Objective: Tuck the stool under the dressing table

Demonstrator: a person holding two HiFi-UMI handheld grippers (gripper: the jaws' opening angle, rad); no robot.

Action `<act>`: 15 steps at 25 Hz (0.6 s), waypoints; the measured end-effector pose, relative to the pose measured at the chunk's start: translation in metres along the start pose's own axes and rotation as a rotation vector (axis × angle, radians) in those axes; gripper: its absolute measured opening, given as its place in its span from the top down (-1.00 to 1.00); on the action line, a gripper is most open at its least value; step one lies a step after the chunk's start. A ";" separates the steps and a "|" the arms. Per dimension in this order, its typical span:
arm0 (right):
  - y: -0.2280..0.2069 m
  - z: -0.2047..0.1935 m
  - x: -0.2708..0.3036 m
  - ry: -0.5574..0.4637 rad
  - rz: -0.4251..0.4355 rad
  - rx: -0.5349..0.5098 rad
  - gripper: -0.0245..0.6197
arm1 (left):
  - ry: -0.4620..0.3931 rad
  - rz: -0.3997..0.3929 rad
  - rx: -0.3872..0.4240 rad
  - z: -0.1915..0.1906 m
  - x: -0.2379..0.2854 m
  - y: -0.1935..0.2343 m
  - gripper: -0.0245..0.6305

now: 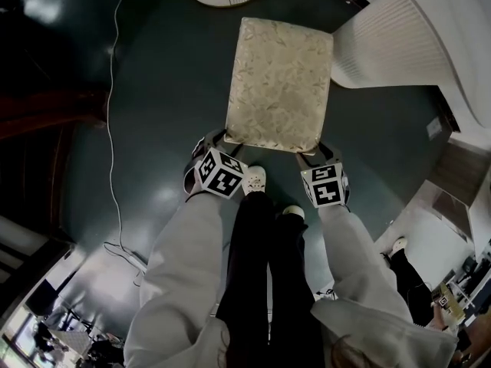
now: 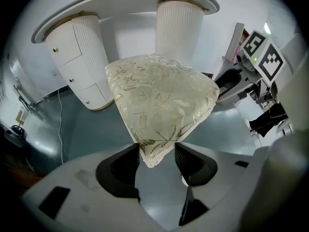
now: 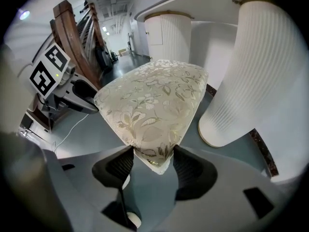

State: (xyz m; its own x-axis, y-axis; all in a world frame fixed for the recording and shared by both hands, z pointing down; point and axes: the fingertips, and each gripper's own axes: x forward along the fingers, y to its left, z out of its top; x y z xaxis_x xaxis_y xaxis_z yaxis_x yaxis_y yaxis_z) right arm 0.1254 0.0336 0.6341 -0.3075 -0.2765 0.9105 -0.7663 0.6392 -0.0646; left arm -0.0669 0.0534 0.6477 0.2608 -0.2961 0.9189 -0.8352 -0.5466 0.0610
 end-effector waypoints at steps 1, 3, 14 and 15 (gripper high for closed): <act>0.000 0.001 0.001 0.001 -0.002 0.005 -0.04 | -0.003 0.002 0.003 0.001 0.001 0.003 0.22; 0.001 0.006 0.004 0.002 -0.005 0.013 -0.04 | -0.006 0.000 0.012 0.003 0.001 0.010 0.22; 0.003 0.013 0.016 -0.011 -0.025 0.044 -0.03 | -0.002 -0.003 0.067 0.009 0.009 0.028 0.21; 0.003 0.014 0.018 -0.013 -0.023 0.046 -0.04 | -0.001 0.001 0.069 0.009 0.011 0.030 0.21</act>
State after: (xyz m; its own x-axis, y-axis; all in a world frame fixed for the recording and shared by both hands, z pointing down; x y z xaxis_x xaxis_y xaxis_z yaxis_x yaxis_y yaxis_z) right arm 0.1096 0.0205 0.6443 -0.2959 -0.3002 0.9068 -0.7985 0.5988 -0.0624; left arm -0.0848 0.0264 0.6559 0.2607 -0.2970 0.9186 -0.8001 -0.5990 0.0334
